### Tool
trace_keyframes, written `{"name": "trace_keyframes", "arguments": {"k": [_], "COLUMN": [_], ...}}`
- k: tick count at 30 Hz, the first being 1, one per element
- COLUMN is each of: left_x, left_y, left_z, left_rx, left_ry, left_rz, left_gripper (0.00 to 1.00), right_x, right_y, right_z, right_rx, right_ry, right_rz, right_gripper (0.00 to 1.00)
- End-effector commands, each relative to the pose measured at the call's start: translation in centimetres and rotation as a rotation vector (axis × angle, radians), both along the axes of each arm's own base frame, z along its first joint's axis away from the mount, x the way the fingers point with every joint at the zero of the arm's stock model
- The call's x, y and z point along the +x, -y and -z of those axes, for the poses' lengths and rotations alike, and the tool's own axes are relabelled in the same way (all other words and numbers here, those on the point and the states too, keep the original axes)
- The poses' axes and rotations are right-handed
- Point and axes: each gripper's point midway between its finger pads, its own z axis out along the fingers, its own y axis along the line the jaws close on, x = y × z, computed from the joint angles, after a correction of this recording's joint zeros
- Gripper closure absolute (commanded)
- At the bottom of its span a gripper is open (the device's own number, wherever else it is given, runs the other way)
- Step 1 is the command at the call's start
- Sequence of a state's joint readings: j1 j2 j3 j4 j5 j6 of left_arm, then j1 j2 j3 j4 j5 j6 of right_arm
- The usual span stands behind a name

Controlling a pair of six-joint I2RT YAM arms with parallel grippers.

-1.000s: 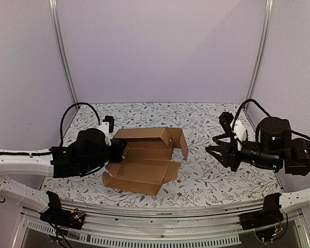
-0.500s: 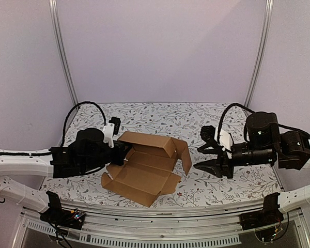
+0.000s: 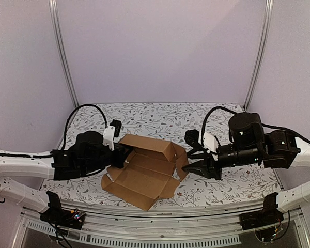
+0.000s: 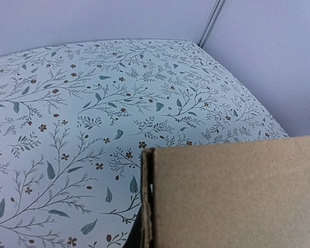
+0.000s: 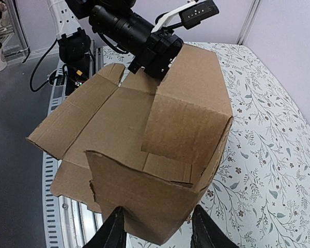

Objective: Fold the paper box

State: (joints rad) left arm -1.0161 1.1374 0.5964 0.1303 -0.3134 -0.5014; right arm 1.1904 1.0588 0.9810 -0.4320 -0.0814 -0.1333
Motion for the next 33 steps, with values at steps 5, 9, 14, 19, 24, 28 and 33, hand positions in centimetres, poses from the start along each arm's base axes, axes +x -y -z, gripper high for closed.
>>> {"name": "trace_keyframes", "arguments": {"k": [5, 9, 14, 19, 24, 28, 33], "left_x": [-0.1, -0.1, 0.0, 0.3, 0.6, 0.6, 0.5], "left_y": [0.1, -0.2, -0.5, -1.1, -1.8, -1.8, -1.4], "left_z": [-0.3, -0.3, -0.3, -0.4, -0.2, 0.2, 0.6], "left_rx": [-0.027, -0.02, -0.017, -0.043, -0.046, -0.036, -0.011], "left_ry": [0.031, 0.042, 0.053, 0.044, 0.03, 0.012, -0.001], "left_rz": [0.017, -0.008, -0.045, -0.111, -0.183, -0.217, -0.242], "left_gripper": [1.0, 1.0, 1.0, 1.0, 1.0, 1.0, 1.0], "right_x": [0.0, 0.1, 0.4, 1.1, 3.8, 5.1, 6.6], "right_y": [-2.0, -2.6, -3.1, -3.7, -3.6, -3.8, -3.8], "right_z": [-1.8, -1.8, -1.2, -0.3, 1.0, 1.1, 0.7], "right_rx": [0.074, 0.083, 0.07, 0.056, 0.033, 0.079, 0.106], "right_ry": [-0.022, -0.033, -0.048, -0.06, -0.035, -0.04, 0.004], "right_rz": [-0.025, -0.022, -0.016, 0.017, 0.173, 0.264, 0.364], "right_gripper": [0.59, 0.59, 0.6, 0.61, 0.61, 0.61, 0.59]}}
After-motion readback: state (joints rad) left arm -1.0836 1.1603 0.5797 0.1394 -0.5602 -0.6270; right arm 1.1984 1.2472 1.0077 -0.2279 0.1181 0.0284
